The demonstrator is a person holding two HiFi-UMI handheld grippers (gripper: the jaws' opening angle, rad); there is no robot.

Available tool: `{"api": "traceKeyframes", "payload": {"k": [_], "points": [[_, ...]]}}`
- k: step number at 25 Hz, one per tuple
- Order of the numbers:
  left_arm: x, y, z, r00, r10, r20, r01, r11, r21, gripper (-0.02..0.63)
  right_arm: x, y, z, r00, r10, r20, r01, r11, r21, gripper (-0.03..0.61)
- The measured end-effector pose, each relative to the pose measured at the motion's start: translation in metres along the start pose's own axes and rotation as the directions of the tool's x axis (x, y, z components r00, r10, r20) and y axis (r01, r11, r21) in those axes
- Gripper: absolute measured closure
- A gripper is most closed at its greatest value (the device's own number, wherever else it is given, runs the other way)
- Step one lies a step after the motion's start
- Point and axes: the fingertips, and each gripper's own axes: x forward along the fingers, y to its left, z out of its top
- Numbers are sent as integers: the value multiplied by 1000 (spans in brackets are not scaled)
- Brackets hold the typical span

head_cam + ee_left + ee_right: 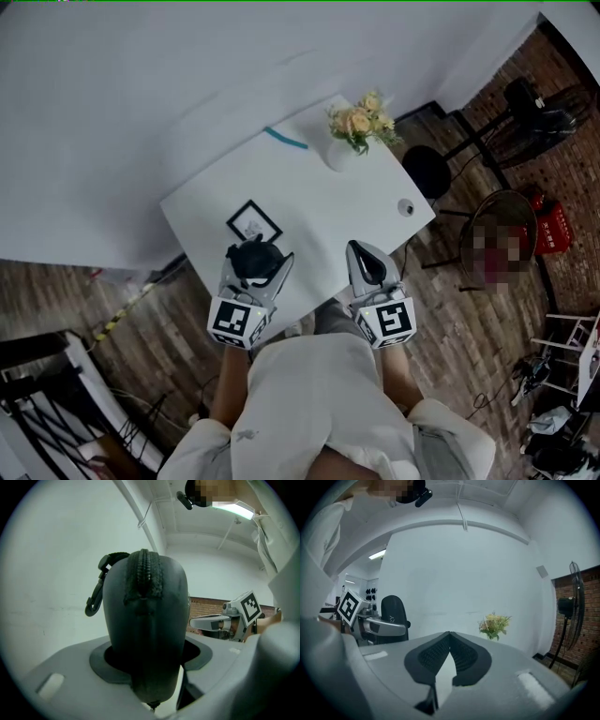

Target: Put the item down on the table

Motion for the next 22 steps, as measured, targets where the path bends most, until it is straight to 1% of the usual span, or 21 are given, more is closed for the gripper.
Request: {"api": "traceKeyframes", "payload": {"k": [7, 11, 17, 22], "points": [[50, 13, -16, 997, 36, -68, -38, 999, -31, 318, 40, -35, -10, 996, 69, -59, -69, 998, 16, 574], [74, 27, -39, 992, 57, -116, -63, 997, -49, 318, 66, -52, -30, 991, 99, -91, -96, 995, 42, 574], [106, 41, -68, 980, 80, -184, -94, 993, -67, 318, 90, -73, -61, 980, 135, -144, -124, 989, 81, 574], [124, 51, -89, 964, 100, -245, -121, 990, -71, 318, 106, -80, -82, 966, 174, -188, -156, 982, 109, 574]]}}
